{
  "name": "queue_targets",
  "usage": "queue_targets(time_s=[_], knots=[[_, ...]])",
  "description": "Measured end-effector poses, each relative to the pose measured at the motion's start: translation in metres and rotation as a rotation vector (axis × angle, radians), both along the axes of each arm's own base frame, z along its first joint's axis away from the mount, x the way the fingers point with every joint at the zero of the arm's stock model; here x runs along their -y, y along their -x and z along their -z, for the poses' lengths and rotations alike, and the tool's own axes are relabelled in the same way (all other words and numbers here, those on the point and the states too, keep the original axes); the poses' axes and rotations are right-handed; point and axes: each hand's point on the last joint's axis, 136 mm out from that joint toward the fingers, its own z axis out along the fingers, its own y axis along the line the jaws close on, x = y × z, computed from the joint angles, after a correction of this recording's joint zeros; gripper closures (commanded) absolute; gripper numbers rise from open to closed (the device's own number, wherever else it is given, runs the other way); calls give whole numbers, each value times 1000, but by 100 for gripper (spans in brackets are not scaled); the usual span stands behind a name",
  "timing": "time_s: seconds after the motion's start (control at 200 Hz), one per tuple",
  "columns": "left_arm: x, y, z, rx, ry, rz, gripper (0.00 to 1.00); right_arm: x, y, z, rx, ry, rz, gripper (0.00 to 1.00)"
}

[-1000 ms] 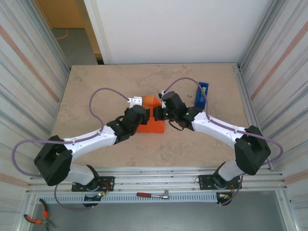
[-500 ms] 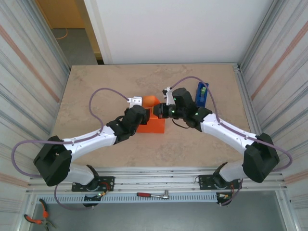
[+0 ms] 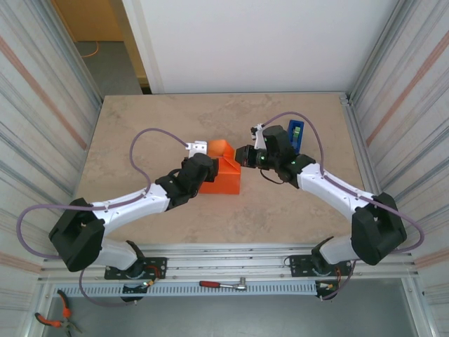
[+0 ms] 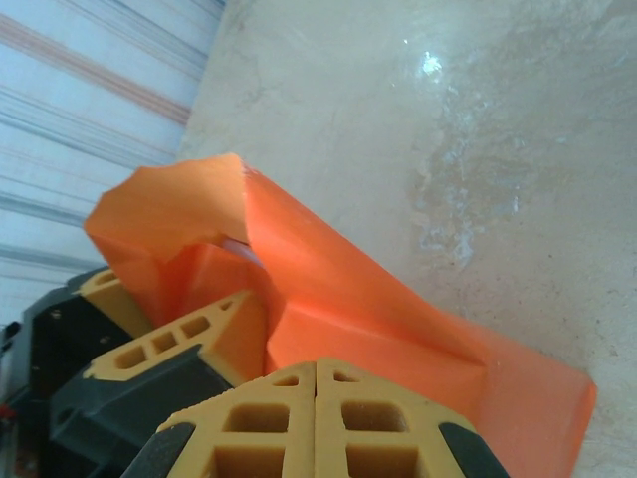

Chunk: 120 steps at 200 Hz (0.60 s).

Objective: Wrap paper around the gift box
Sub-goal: Fold the seventh fold of the wrapping paper on the gift box.

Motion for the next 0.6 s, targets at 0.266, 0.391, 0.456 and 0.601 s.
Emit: queue_targets(time_s=[0.266, 0.391, 0.456, 0.601], knots=[[0, 0, 0, 0, 0, 0, 40, -3, -5, 18, -30, 19, -1, 100], [0, 0, 0, 0, 0, -1, 40, -6, -7, 24, -39, 25, -4, 100], [0, 0, 0, -1, 0, -1, 40, -8, -6, 24, -37, 26, -8, 100], [0, 0, 0, -1, 2, -1, 40, -17, -5, 22, -30, 30, -22, 100]])
